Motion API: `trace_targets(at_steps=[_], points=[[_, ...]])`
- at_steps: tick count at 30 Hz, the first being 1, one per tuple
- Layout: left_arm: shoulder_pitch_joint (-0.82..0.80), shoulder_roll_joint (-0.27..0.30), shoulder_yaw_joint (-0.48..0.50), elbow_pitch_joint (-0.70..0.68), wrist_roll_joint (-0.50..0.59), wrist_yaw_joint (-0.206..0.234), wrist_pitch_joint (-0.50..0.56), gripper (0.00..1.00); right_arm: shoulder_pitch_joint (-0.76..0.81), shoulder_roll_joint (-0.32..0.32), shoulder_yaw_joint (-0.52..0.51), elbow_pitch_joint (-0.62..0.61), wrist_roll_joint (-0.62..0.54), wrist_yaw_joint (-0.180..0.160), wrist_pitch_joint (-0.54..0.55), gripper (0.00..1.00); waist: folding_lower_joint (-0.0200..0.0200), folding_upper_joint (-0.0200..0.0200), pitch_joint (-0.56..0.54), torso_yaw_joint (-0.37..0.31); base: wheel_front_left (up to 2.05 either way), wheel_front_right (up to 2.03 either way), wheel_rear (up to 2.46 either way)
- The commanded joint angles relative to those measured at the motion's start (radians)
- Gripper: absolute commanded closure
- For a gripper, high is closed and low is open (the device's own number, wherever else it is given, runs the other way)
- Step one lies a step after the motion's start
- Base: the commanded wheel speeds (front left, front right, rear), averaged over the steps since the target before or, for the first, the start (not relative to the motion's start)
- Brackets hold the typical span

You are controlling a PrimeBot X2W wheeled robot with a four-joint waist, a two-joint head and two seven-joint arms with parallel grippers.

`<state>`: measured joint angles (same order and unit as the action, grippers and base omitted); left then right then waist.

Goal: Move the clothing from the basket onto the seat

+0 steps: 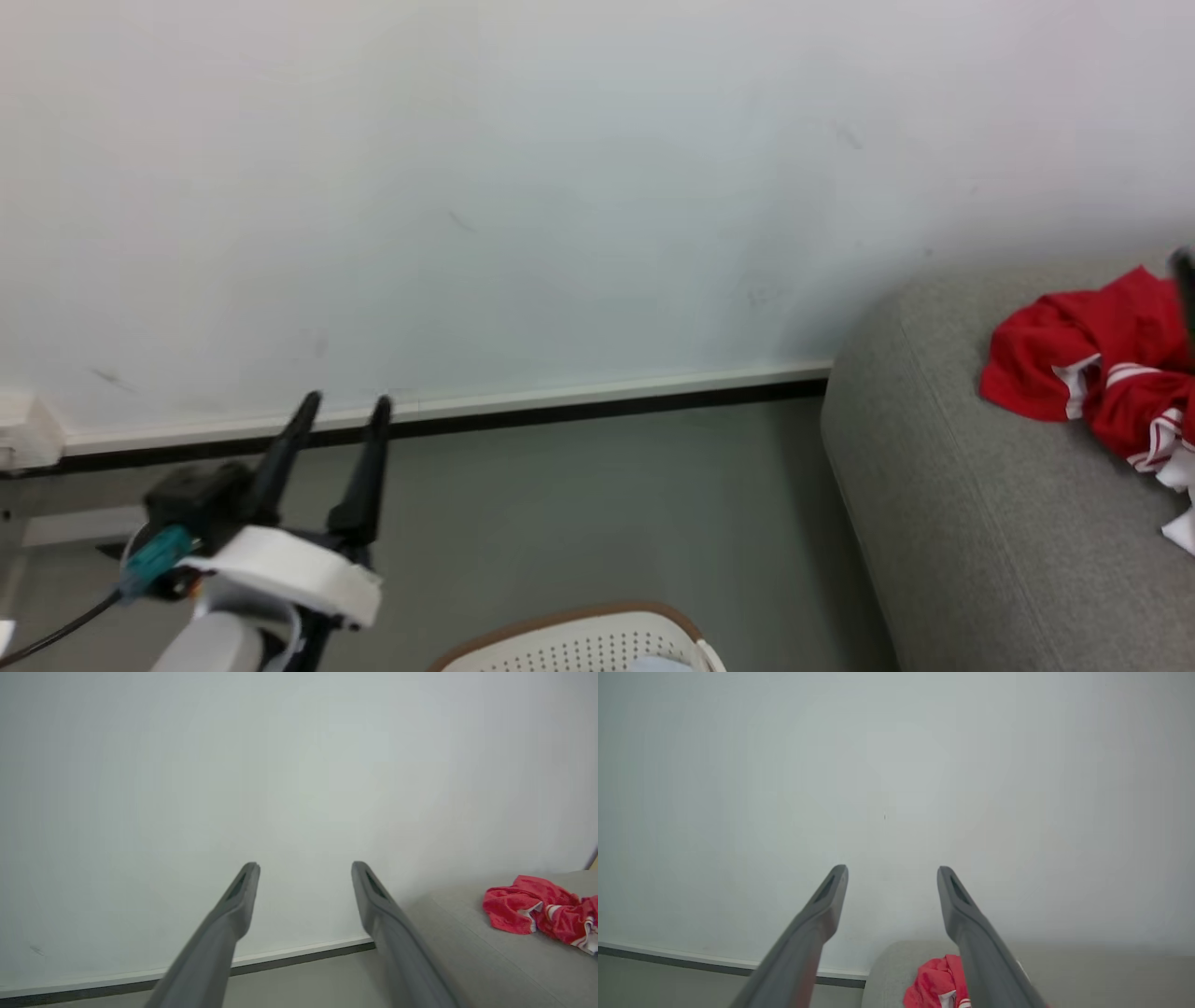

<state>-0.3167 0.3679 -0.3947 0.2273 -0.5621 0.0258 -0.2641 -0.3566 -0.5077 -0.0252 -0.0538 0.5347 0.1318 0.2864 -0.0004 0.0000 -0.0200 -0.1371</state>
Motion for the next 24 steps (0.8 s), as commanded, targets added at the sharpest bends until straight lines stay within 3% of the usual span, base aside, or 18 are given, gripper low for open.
trace_targets(at_steps=[1,6,13,18,24], points=[[0.040,0.006,0.035,-0.002,0.013,0.009,0.000,0.00,0.052,0.025,0.020,-0.001,-0.018,-0.002,-0.038,0.00,0.0004,0.0000,-0.033,0.032,0.00,0.00,0.00],[0.140,-0.014,0.139,0.009,0.042,0.025,0.000,0.00,0.172,0.128,0.076,0.031,-0.068,-0.002,-0.236,0.00,0.0004,0.0000,-0.049,0.068,0.00,0.00,0.00],[0.245,-0.101,0.259,0.037,0.128,0.024,0.000,0.00,0.302,0.230,0.186,0.191,-0.144,-0.003,-0.510,0.00,0.0004,0.0000,-0.057,0.103,0.00,0.00,0.00],[0.301,-0.169,0.349,0.047,0.212,-0.009,0.000,0.00,0.335,0.312,0.197,0.287,-0.157,-0.002,-0.550,0.00,0.0004,0.0000,-0.061,0.109,0.00,0.00,0.00],[0.330,-0.236,0.425,0.082,0.295,-0.080,0.000,0.00,0.325,0.350,0.193,0.323,-0.184,-0.002,-0.551,0.00,0.0004,0.0000,-0.060,0.105,0.00,0.00,0.00]])
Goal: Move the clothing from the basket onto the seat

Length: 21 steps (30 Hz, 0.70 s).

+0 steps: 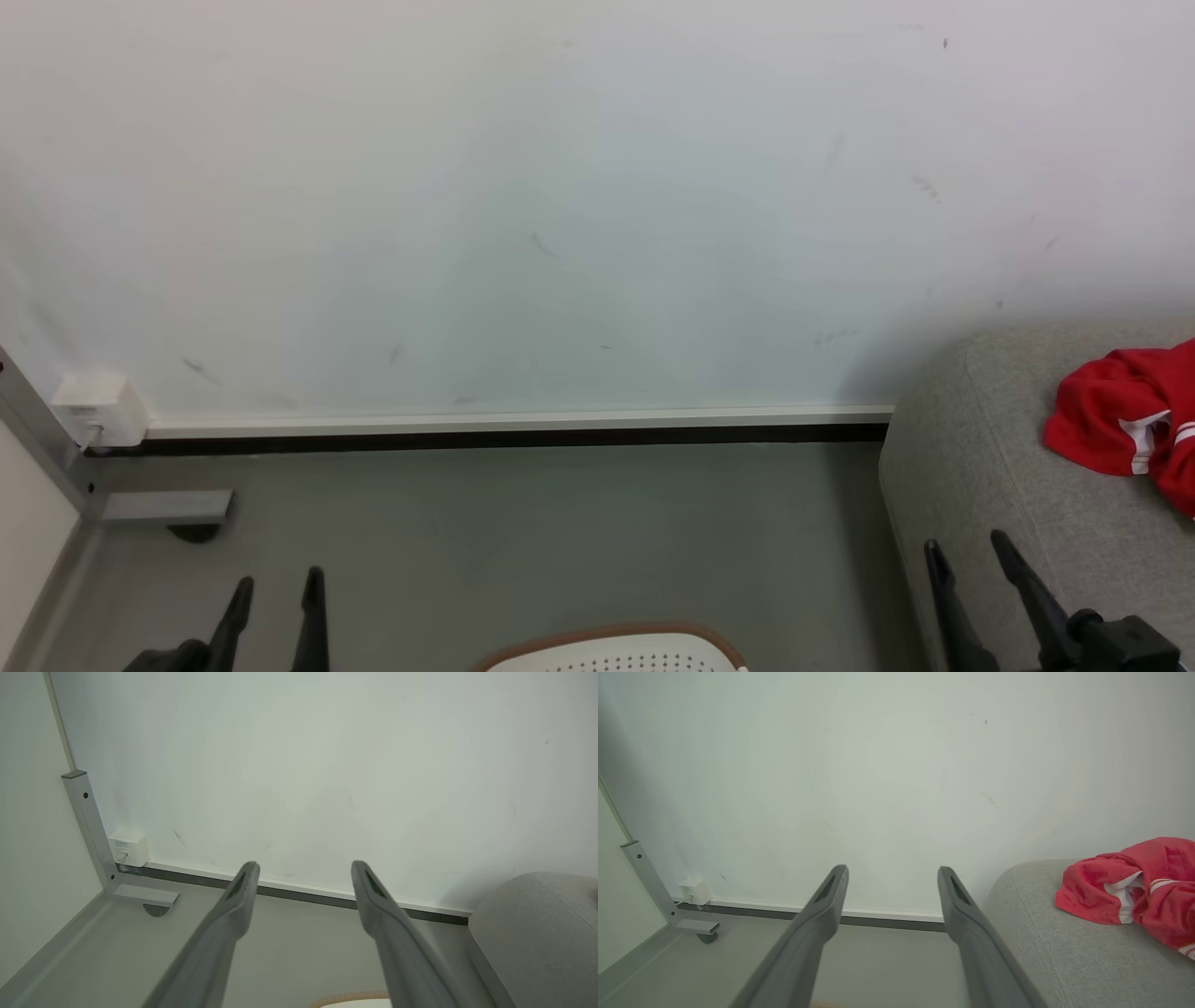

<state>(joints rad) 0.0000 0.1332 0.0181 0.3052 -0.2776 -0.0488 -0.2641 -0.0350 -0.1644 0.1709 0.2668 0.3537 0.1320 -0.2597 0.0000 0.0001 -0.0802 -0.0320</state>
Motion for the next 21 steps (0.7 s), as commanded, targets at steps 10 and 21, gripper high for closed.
trace_targets(at_steps=[10,21], points=[[-0.009,-0.051,0.089,0.033,0.086,-0.063,0.000,0.00,-0.010,0.023,-0.003,0.027,-0.005,-0.003,-0.004,0.00,0.0000,-0.0001,-0.001,0.003,0.00,0.00,0.00],[-0.027,-0.061,0.106,0.059,-0.055,-0.067,0.055,1.00,-0.006,0.037,-0.030,0.035,0.128,0.000,0.041,1.00,0.0000,-0.0001,0.003,0.005,0.00,0.00,0.00]])
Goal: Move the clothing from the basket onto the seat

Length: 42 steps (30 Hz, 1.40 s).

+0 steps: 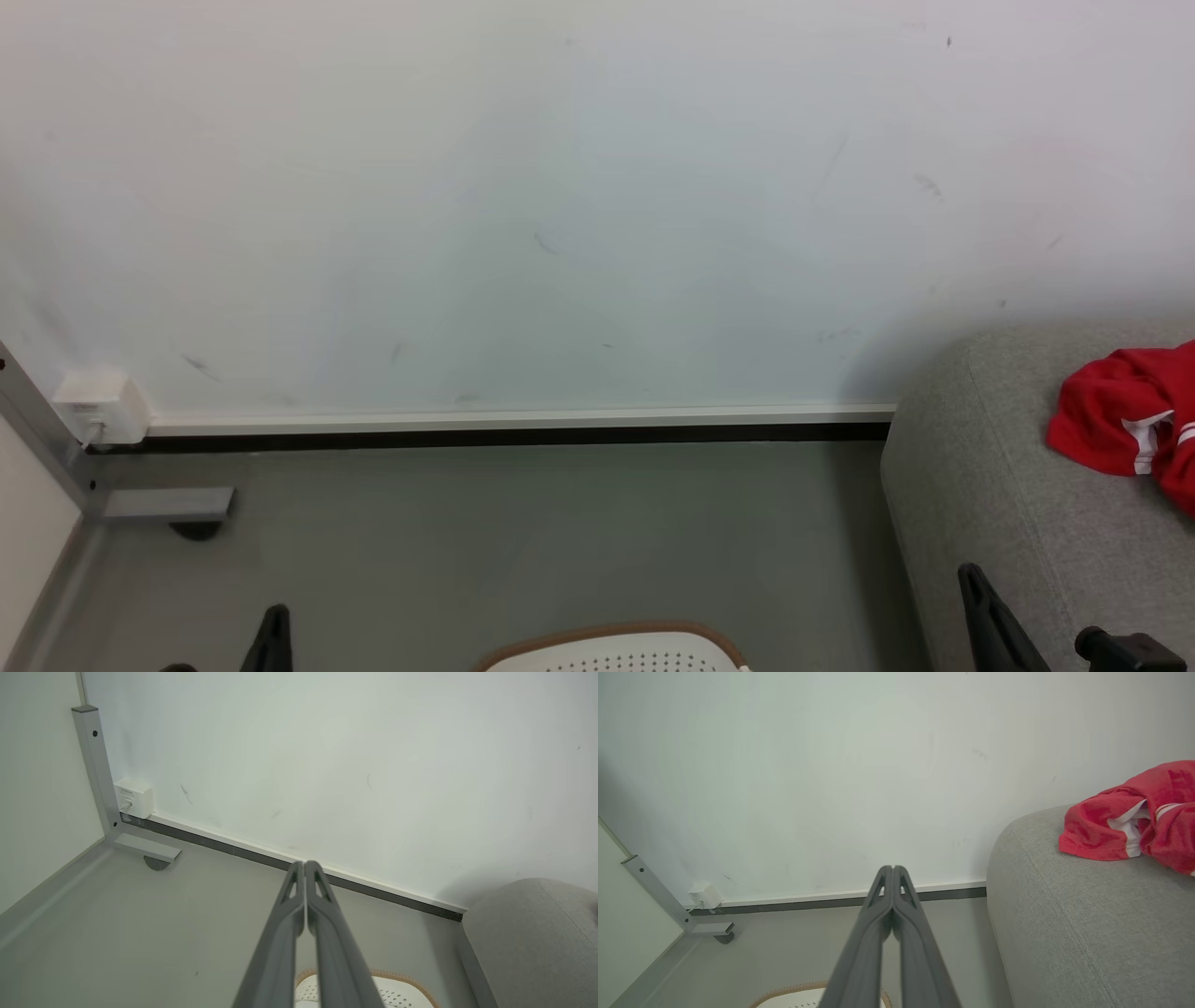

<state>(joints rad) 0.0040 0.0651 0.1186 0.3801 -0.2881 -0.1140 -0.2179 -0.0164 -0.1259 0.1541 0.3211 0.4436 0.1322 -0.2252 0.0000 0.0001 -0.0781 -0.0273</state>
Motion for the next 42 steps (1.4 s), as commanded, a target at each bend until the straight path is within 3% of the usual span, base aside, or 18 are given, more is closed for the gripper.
trace_targets(at_steps=[1,42], points=[[-0.031,0.006,0.004,-0.018,-0.064,-0.002,0.013,1.00,-0.026,-0.001,-0.017,-0.020,0.054,0.000,0.012,1.00,0.0000,-0.0001,0.001,0.001,0.00,0.00,0.00],[-0.066,-0.003,-0.007,-0.117,-0.667,0.022,0.158,1.00,-0.072,0.034,-0.137,-0.043,0.584,-0.001,0.167,1.00,0.0000,-0.0001,0.027,0.010,0.00,0.00,0.00]])
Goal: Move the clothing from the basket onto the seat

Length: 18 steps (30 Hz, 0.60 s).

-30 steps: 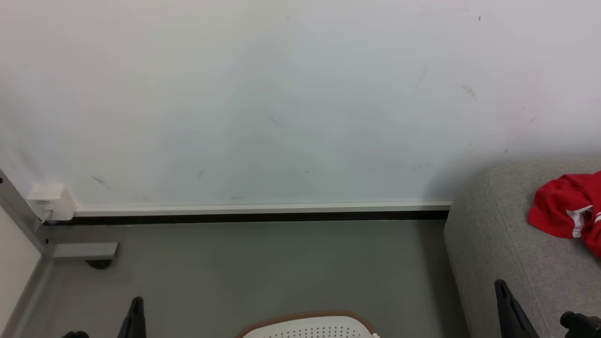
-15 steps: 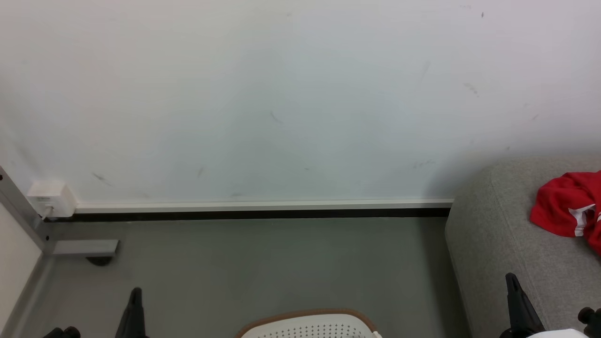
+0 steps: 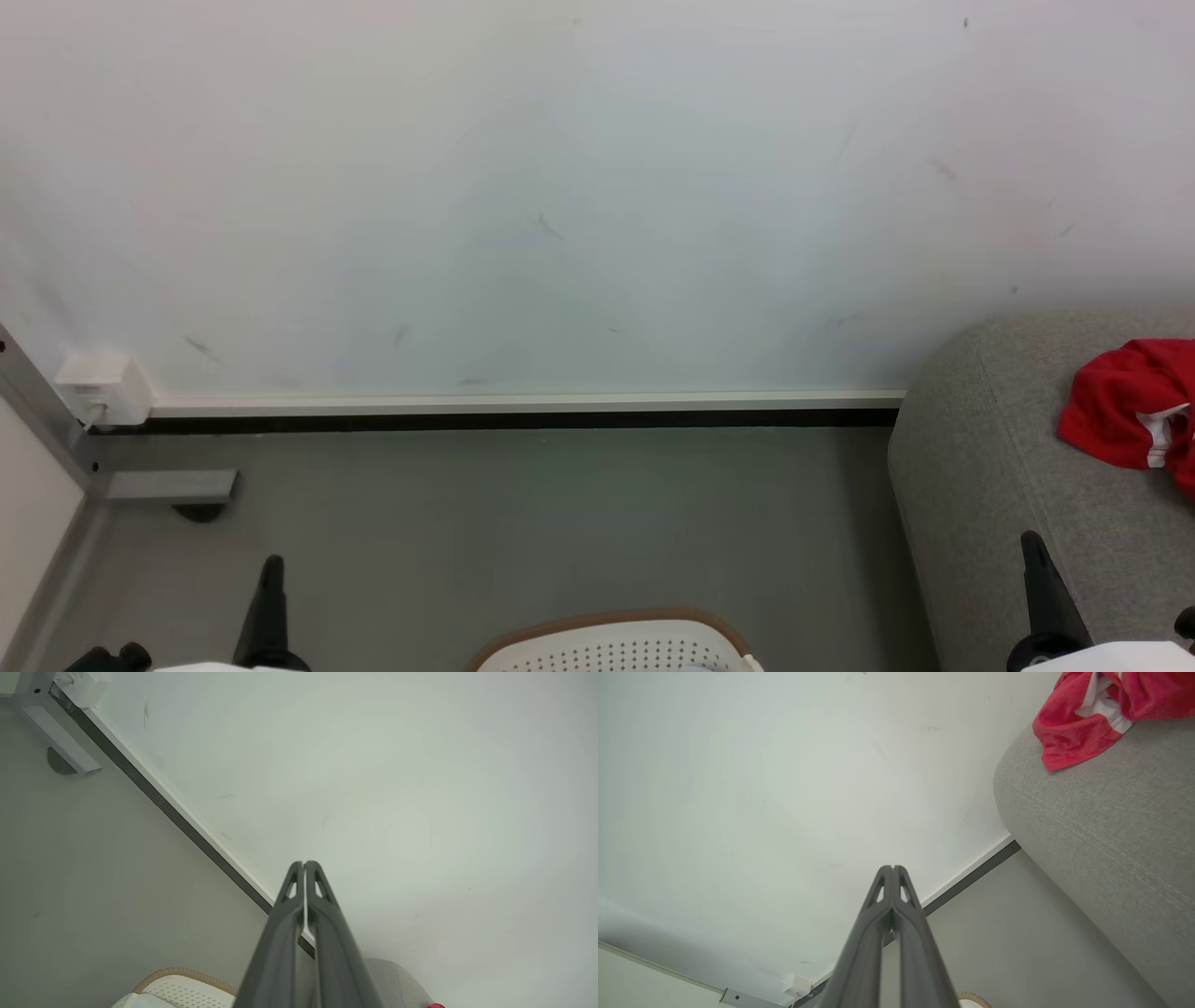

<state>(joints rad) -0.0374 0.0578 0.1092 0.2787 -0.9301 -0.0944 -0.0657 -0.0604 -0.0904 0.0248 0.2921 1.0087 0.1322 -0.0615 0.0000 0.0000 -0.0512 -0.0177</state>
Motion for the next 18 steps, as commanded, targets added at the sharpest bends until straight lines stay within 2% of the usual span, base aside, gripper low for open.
trace_targets(at_steps=[1,18], points=[[-0.025,0.004,0.003,-0.017,-0.035,0.003,0.008,1.00,-0.029,-0.001,-0.010,-0.014,0.030,-0.001,0.007,1.00,0.0000,0.0000,0.001,0.000,0.00,0.00,0.00],[-0.039,0.001,0.004,-0.040,-0.221,0.008,0.058,1.00,-0.041,0.009,-0.047,-0.021,0.196,-0.001,0.053,1.00,0.0000,0.0000,0.012,0.004,0.00,0.00,0.00]])
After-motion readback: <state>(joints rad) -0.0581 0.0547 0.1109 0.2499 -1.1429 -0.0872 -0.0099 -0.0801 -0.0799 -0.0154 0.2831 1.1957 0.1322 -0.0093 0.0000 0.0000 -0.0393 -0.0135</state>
